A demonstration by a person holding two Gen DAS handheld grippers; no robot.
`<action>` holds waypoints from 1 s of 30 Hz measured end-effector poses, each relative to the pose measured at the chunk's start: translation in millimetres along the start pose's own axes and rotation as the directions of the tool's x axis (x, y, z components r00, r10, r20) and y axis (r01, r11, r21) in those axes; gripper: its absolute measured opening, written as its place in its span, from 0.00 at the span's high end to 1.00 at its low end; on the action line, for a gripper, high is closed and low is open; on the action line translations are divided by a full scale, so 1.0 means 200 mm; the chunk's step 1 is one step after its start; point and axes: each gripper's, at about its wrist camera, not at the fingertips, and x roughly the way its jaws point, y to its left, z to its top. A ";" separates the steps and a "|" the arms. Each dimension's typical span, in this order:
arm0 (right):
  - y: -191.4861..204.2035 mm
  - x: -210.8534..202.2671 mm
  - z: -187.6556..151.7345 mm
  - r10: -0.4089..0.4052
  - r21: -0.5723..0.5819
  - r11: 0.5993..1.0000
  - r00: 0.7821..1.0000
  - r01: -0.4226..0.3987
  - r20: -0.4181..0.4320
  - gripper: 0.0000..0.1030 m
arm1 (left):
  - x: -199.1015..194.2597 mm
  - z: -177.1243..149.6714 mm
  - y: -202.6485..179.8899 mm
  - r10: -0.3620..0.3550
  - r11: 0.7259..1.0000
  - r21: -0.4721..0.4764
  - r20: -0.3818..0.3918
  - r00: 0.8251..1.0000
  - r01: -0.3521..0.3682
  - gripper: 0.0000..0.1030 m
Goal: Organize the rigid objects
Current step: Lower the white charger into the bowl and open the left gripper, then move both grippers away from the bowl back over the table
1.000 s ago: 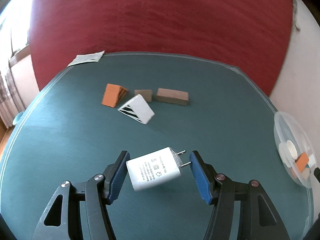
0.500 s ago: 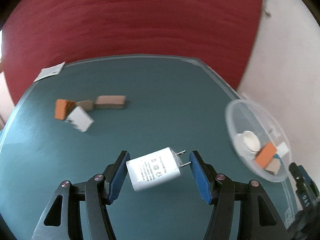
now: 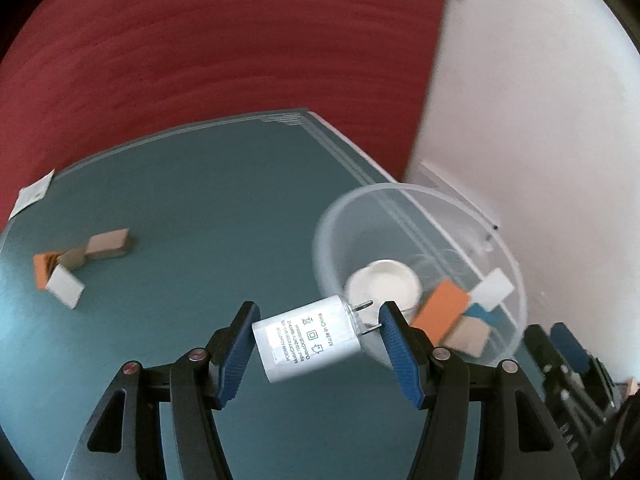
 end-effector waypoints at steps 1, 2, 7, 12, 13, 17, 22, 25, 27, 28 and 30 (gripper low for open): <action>0.00 0.00 0.00 0.002 0.000 1.000 1.000 -0.002 0.003 0.44 | 0.01 0.00 -0.03 -0.007 1.000 0.010 -0.001 1.000 0.007 0.37; 0.00 0.00 0.00 0.005 0.000 1.000 1.000 -0.005 0.007 0.44 | 0.01 0.01 -0.05 -0.014 1.000 0.019 -0.001 1.000 0.014 0.37; -0.02 -0.02 0.00 0.003 0.009 1.000 1.000 -0.003 0.015 0.43 | 0.08 0.03 -0.15 -0.061 0.995 0.080 -0.003 0.998 0.061 0.33; -0.01 -0.01 -0.01 0.004 0.007 1.000 1.000 -0.004 0.002 0.43 | 0.14 0.02 -0.13 -0.033 0.997 0.074 0.012 0.999 0.032 0.22; -0.01 -0.01 -0.01 0.005 0.006 1.000 1.000 -0.005 0.002 0.43 | 0.16 0.02 -0.12 -0.025 0.998 0.065 0.006 1.000 0.024 0.22; -0.01 -0.01 -0.01 0.004 0.004 1.000 1.000 -0.004 -0.008 0.43 | 0.18 -0.02 -0.03 -0.007 1.000 0.016 -0.016 1.000 0.007 0.22; -0.02 0.00 -0.01 0.003 0.007 1.000 1.000 -0.002 -0.013 0.43 | 0.15 -0.06 0.03 0.014 1.000 -0.019 -0.020 1.000 -0.014 0.19; -0.02 -0.01 -0.01 0.003 0.005 1.000 1.000 -0.003 -0.011 0.43 | 0.16 -0.07 0.01 0.036 0.999 -0.003 -0.014 0.999 -0.036 0.17; -0.02 -0.01 -0.02 0.004 0.004 1.000 1.000 -0.004 -0.011 0.43 | 0.17 -0.08 -0.01 0.043 0.999 0.012 -0.022 0.999 -0.043 0.16; -0.02 0.00 -0.02 0.004 0.005 1.000 1.000 -0.003 -0.012 0.43 | 0.17 -0.09 -0.02 0.040 0.999 0.021 -0.023 0.999 -0.040 0.14; -0.02 0.00 -0.02 0.004 0.007 1.000 1.000 -0.004 -0.012 0.43 | 0.14 -0.11 -0.03 0.046 0.998 0.035 -0.015 0.999 -0.045 0.13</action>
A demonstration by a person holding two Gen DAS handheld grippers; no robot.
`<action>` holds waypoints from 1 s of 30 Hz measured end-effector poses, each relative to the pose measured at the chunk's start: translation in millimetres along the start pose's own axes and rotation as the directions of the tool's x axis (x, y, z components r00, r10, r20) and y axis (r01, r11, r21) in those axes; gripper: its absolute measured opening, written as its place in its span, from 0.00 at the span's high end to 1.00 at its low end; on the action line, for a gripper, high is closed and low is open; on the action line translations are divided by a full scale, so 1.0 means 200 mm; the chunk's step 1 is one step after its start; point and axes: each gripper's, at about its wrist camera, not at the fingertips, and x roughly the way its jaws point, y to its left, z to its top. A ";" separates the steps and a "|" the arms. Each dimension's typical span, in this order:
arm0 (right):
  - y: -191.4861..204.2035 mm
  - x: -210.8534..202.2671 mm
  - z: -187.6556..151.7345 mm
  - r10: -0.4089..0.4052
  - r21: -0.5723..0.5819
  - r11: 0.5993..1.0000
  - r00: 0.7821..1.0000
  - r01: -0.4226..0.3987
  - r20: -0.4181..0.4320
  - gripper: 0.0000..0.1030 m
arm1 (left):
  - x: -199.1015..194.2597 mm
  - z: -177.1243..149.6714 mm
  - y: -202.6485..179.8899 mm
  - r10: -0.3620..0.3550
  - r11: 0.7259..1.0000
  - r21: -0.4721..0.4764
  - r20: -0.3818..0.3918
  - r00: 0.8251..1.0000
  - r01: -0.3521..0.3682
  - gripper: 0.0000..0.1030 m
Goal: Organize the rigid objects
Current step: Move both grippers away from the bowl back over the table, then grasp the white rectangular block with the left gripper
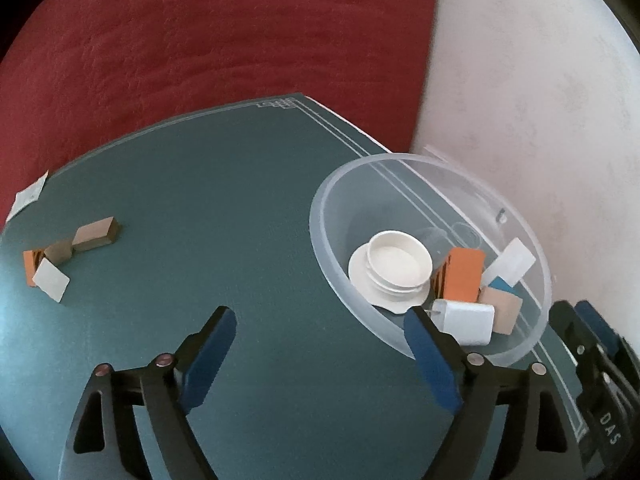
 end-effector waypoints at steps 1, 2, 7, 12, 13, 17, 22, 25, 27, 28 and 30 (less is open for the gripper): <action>0.00 0.00 0.00 0.000 -0.001 1.000 1.000 0.000 0.000 0.42 | -0.01 -0.01 0.00 0.007 1.000 0.006 0.005 1.000 -0.007 0.12; 0.00 0.00 0.00 0.000 -0.001 1.000 1.000 0.000 0.000 0.41 | -0.02 -0.02 -0.01 0.012 1.000 0.008 0.007 1.000 -0.012 0.12; 0.00 0.00 0.00 0.002 -0.002 1.000 1.000 -0.002 0.000 0.40 | -0.02 -0.04 0.02 0.046 0.999 -0.013 0.007 0.999 -0.046 0.09; 0.02 0.00 0.00 0.000 -0.009 1.000 1.000 0.000 0.002 0.38 | -0.01 -0.05 0.08 0.091 0.995 -0.040 0.000 0.996 -0.091 0.07; 0.02 0.00 0.00 0.000 -0.011 1.000 1.000 0.000 0.002 0.38 | -0.01 -0.05 0.09 0.103 0.994 -0.044 -0.001 0.995 -0.102 0.06; 0.04 -0.01 0.00 -0.003 -0.024 1.000 1.000 0.003 0.010 0.38 | -0.02 -0.06 0.16 0.129 0.989 -0.066 0.004 0.992 -0.129 0.05; 0.07 -0.02 -0.02 -0.007 -0.047 0.999 1.000 0.008 0.021 0.37 | -0.02 -0.08 0.27 0.159 0.981 -0.112 0.000 0.987 -0.158 0.05; 0.09 -0.02 -0.02 -0.009 -0.062 0.998 1.000 0.011 0.028 0.35 | -0.03 -0.08 0.34 0.184 0.973 -0.139 -0.004 0.983 -0.182 0.05; 0.10 -0.02 -0.02 -0.010 -0.070 0.997 0.999 0.012 0.030 0.35 | -0.04 -0.08 0.38 0.199 0.967 -0.158 -0.006 0.980 -0.198 0.05; 0.11 -0.02 -0.02 -0.010 -0.073 0.997 0.999 0.012 0.030 0.35 | -0.04 -0.08 0.41 0.209 0.963 -0.172 -0.008 0.978 -0.207 0.05; 0.12 -0.03 -0.02 -0.010 -0.079 0.997 0.999 0.012 0.030 0.35 | -0.05 -0.08 0.46 0.226 0.956 -0.190 -0.012 0.974 -0.224 0.05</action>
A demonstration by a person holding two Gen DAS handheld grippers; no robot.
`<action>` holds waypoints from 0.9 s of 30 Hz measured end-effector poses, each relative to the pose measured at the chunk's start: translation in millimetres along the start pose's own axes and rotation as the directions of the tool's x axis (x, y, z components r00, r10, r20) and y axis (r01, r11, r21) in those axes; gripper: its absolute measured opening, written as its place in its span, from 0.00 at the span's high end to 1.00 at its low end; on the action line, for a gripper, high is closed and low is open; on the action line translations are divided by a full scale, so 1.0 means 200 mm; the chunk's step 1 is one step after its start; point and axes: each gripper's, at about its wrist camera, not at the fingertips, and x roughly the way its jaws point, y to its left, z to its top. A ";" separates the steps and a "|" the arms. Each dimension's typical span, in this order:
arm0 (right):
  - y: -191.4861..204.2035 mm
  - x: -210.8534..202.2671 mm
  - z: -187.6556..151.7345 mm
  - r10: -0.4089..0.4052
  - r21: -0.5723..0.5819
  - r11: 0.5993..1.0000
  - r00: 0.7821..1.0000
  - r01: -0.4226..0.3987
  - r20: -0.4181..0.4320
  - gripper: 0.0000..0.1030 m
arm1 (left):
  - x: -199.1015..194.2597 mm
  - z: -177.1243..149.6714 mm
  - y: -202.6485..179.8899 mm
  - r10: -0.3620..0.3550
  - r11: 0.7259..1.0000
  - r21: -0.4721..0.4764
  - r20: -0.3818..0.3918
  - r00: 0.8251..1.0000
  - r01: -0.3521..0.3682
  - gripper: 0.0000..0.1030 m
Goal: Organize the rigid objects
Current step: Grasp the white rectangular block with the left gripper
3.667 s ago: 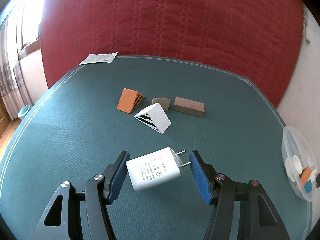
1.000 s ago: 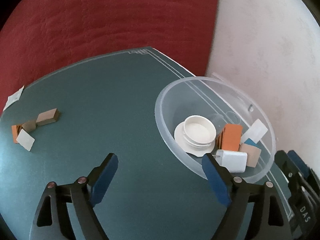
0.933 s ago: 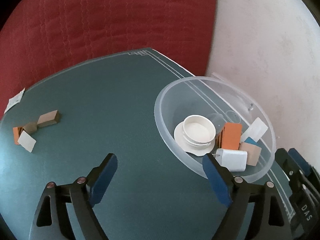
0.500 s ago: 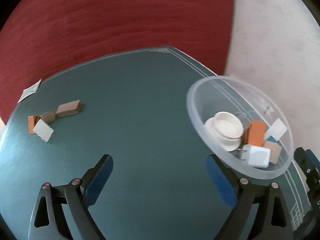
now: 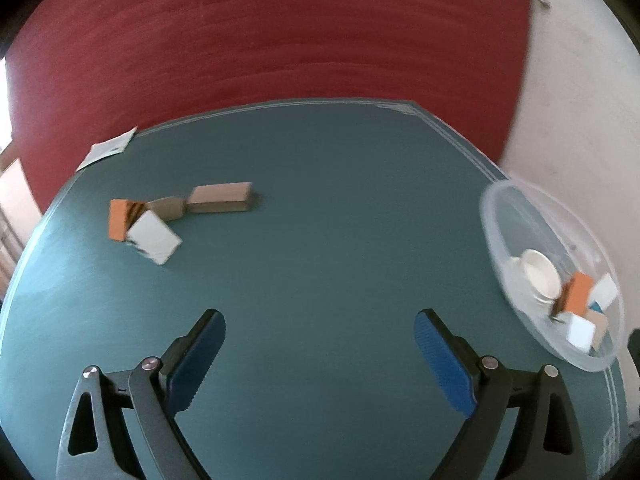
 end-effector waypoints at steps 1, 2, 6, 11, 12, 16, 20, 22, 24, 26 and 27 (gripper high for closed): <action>0.00 0.00 0.00 0.001 -0.001 1.000 1.000 -0.001 -0.001 0.35 | 0.00 0.01 0.03 0.013 1.000 -0.011 -0.001 1.000 -0.013 0.05; 0.01 0.00 0.00 0.003 -0.001 1.000 1.000 -0.003 -0.001 0.35 | 0.01 0.01 0.05 0.023 1.000 -0.019 -0.002 1.000 -0.023 0.05; 0.03 -0.01 -0.01 0.010 -0.009 1.000 1.000 -0.010 -0.007 0.35 | 0.04 0.02 0.16 0.071 0.995 -0.066 -0.025 0.997 -0.073 0.05; 0.07 -0.02 -0.02 0.022 -0.026 0.999 1.000 -0.022 -0.007 0.35 | 0.07 0.02 0.31 0.114 0.983 -0.139 -0.063 0.991 -0.122 0.05; 0.08 -0.02 -0.02 0.025 -0.030 0.999 1.000 -0.025 -0.006 0.35 | 0.08 0.02 0.34 0.124 0.979 -0.153 -0.069 0.990 -0.133 0.05; 0.10 -0.03 -0.03 0.035 -0.040 0.999 0.999 -0.035 -0.003 0.35 | 0.11 0.06 0.46 0.173 0.960 -0.209 -0.084 0.981 -0.187 0.05; 0.13 -0.05 -0.05 0.051 -0.054 0.997 0.999 -0.052 -0.003 0.35 | 0.13 0.11 0.56 0.232 0.936 -0.254 -0.083 0.969 -0.246 0.05; 0.14 -0.06 -0.05 0.058 -0.060 0.997 0.998 -0.058 0.002 0.35 | 0.16 0.14 0.61 0.257 0.922 -0.277 -0.089 0.962 -0.272 0.05; 0.15 -0.07 -0.06 0.061 -0.064 0.996 0.998 -0.061 0.006 0.35 | 0.18 0.16 0.64 0.271 0.913 -0.291 -0.095 0.958 -0.287 0.05; 0.15 -0.07 -0.06 0.065 -0.065 0.996 0.998 -0.064 0.005 0.35 | 0.20 0.17 0.66 0.284 0.904 -0.302 -0.104 0.953 -0.303 0.05; 0.15 -0.07 -0.06 0.067 -0.064 0.996 0.998 -0.067 0.002 0.35 | 0.22 0.18 0.67 0.292 0.900 -0.304 -0.109 0.950 -0.311 0.05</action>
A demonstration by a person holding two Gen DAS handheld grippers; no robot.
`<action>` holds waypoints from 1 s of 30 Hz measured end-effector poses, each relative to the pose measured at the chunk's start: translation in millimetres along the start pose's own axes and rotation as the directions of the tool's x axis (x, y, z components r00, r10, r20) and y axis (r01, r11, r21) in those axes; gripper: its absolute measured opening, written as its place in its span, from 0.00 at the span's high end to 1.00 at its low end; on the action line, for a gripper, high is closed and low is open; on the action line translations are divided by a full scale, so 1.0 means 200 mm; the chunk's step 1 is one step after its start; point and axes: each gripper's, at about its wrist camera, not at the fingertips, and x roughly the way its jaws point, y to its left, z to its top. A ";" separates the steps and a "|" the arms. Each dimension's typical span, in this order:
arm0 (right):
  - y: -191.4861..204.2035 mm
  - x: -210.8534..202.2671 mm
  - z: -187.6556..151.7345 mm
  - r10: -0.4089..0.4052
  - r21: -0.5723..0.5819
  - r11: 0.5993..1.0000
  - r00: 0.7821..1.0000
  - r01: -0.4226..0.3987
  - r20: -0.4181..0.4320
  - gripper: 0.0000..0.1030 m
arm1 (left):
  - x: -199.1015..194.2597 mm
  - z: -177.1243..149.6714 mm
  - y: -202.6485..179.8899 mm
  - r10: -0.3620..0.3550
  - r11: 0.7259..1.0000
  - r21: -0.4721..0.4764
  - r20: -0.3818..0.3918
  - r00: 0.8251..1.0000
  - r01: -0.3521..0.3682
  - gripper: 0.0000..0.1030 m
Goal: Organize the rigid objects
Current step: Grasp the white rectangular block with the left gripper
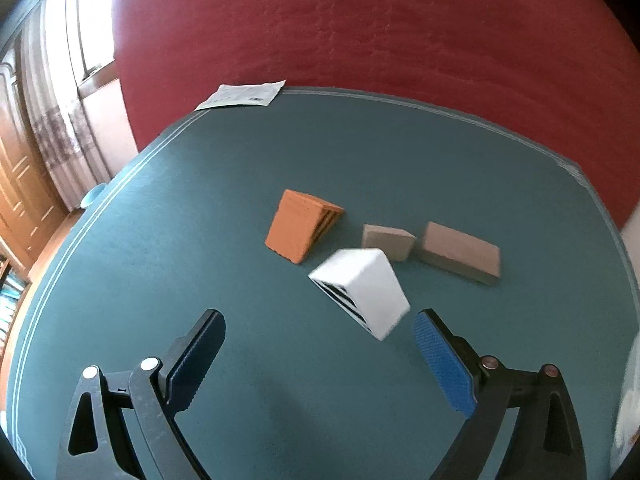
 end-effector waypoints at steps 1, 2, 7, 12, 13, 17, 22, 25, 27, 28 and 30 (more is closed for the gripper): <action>0.00 0.00 0.00 0.001 0.001 1.000 1.000 -0.001 -0.002 0.35 | 0.03 0.01 0.00 0.012 1.000 -0.002 -0.003 1.000 -0.012 0.05; 0.00 0.00 0.00 0.003 0.002 1.000 1.000 -0.003 -0.004 0.35 | 0.03 0.01 0.00 0.017 1.000 -0.003 -0.004 1.000 -0.017 0.05; -0.01 0.00 0.00 0.006 0.005 1.000 1.000 -0.006 -0.010 0.35 | 0.10 0.07 -0.02 0.033 0.999 -0.023 -0.005 0.999 -0.033 0.05; 0.00 0.00 0.01 0.006 0.002 1.000 1.000 -0.006 -0.014 0.35 | 0.12 0.10 -0.05 0.065 0.997 -0.028 -0.002 0.998 -0.065 0.05; 0.00 0.00 0.01 0.005 0.002 1.000 1.000 -0.005 -0.014 0.35 | 0.13 0.10 -0.04 0.065 0.997 -0.034 -0.007 0.998 -0.066 0.05; 0.00 0.00 0.00 0.005 0.000 1.000 1.000 -0.005 -0.017 0.35 | 0.14 0.09 0.00 0.037 0.998 -0.049 -0.021 0.999 -0.038 0.05; 0.01 0.00 0.00 0.006 -0.005 1.000 1.000 -0.006 -0.017 0.35 | 0.13 0.06 0.06 0.009 0.999 -0.047 -0.036 0.999 -0.010 0.05; 0.01 0.00 0.00 0.006 -0.005 1.000 1.000 -0.006 -0.017 0.35 | 0.13 0.06 0.10 -0.007 0.999 -0.052 -0.028 1.000 0.005 0.11; 0.02 0.00 -0.01 0.007 -0.007 1.000 1.000 -0.007 -0.018 0.35 | 0.12 0.06 0.11 -0.010 0.999 -0.042 -0.020 1.000 0.009 0.16; 0.02 0.00 -0.01 0.007 -0.009 1.000 1.000 -0.007 -0.018 0.35 | 0.12 0.06 0.11 -0.015 0.999 -0.034 -0.013 1.000 0.014 0.20; 0.03 0.00 -0.01 0.008 -0.011 1.000 1.000 -0.008 -0.018 0.35 | 0.12 0.06 0.10 -0.021 1.000 -0.021 -0.004 1.000 0.021 0.29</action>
